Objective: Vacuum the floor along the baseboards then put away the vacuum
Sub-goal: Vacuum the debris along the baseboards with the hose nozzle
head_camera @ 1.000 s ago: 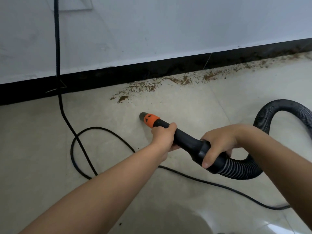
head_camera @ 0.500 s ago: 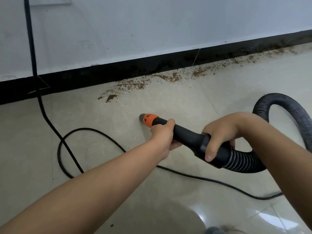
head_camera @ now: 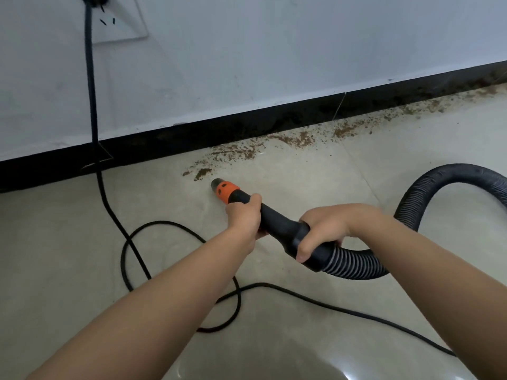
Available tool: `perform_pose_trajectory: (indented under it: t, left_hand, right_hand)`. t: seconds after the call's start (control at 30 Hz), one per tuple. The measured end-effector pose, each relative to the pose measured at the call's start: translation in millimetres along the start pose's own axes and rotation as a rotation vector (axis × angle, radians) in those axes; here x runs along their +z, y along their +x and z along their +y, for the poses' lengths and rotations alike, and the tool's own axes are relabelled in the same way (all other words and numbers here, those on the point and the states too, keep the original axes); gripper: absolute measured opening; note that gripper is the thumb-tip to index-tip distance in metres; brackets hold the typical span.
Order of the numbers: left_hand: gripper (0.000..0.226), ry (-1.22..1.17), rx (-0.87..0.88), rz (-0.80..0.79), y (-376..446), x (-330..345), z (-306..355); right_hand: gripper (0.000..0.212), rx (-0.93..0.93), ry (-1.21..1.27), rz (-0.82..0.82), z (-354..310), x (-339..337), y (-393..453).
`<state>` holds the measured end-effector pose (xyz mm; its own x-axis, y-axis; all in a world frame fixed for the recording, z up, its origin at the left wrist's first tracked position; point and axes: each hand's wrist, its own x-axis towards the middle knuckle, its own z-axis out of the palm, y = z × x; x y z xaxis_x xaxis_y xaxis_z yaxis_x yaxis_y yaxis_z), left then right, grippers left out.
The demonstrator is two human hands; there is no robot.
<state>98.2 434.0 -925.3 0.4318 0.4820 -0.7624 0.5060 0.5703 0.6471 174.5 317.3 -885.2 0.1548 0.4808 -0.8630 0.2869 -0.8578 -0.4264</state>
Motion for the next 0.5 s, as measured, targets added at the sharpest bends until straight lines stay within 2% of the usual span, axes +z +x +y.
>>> perform_pose_trajectory:
  t: [0.1,0.2,0.5]
  left_hand:
    - [0.046,0.021,0.024,0.08,10,-19,-1]
    - [0.049,0.02,0.051,0.14,19,-38,0]
    - [0.039,0.092,0.085,0.041,36,-67,9]
  right_hand:
    - [0.033,-0.044,-0.043,0.015,-14,12,16]
    - [0.034,-0.094,-0.086,0.032,-29,22,30]
    - [0.036,-0.13,-0.11,0.105,-51,39,45]
